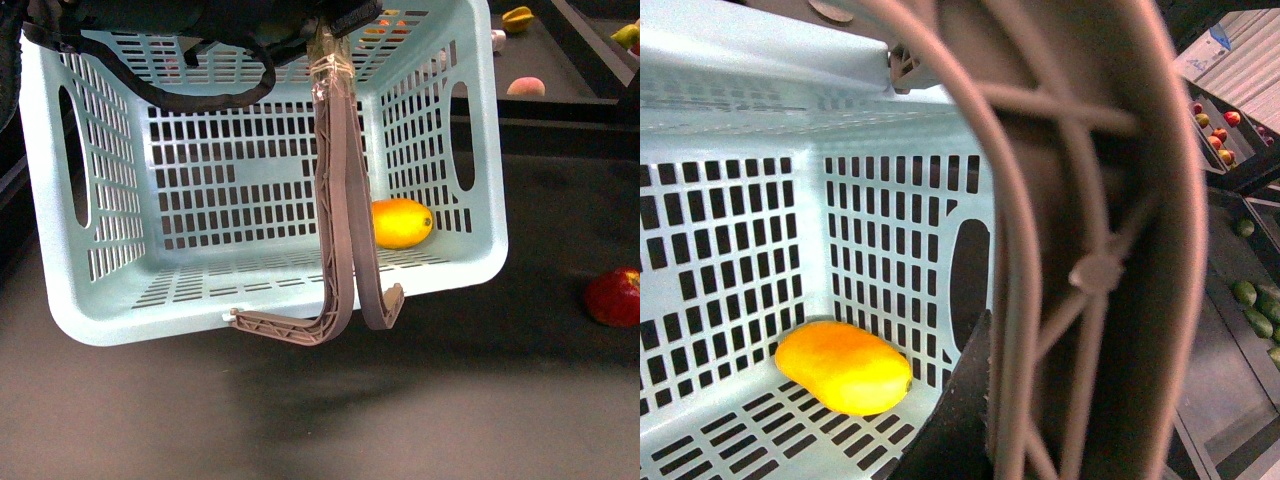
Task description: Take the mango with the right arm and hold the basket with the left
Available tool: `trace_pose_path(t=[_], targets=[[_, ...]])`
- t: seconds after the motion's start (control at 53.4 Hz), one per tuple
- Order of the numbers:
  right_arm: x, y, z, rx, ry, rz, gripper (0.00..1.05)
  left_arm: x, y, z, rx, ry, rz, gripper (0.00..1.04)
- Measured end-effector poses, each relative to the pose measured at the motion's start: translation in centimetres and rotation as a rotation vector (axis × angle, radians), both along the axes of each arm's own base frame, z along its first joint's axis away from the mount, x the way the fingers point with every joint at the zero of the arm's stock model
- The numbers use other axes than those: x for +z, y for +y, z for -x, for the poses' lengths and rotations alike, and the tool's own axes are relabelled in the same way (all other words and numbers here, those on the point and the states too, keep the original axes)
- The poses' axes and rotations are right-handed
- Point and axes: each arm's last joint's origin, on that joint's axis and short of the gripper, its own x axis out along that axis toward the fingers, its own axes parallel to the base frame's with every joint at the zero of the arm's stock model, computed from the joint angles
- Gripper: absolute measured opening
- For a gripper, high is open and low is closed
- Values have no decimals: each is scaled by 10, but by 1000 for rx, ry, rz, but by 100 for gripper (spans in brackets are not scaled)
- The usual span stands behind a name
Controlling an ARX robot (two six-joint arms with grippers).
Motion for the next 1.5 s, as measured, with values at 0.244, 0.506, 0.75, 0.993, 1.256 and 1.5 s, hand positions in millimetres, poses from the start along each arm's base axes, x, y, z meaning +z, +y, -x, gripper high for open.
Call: trace_pose_path(t=[0.244, 0.506, 0.75, 0.993, 1.256, 1.5], targets=[[0, 0, 4, 0, 0, 0, 2, 0, 0, 0, 0, 0, 0, 5], [-1, 0, 10, 0, 3, 0, 2, 0, 0, 0, 0, 0, 0, 5], [-3, 0, 18, 1, 6, 1, 2, 0, 0, 0, 0, 1, 1, 5], [-3, 0, 18, 2, 6, 1, 2, 0, 0, 0, 0, 1, 1, 5], [-3, 0, 18, 1, 6, 3, 11, 0, 0, 0, 0, 1, 1, 5], [-3, 0, 18, 2, 6, 3, 51, 0, 0, 0, 0, 1, 0, 5]])
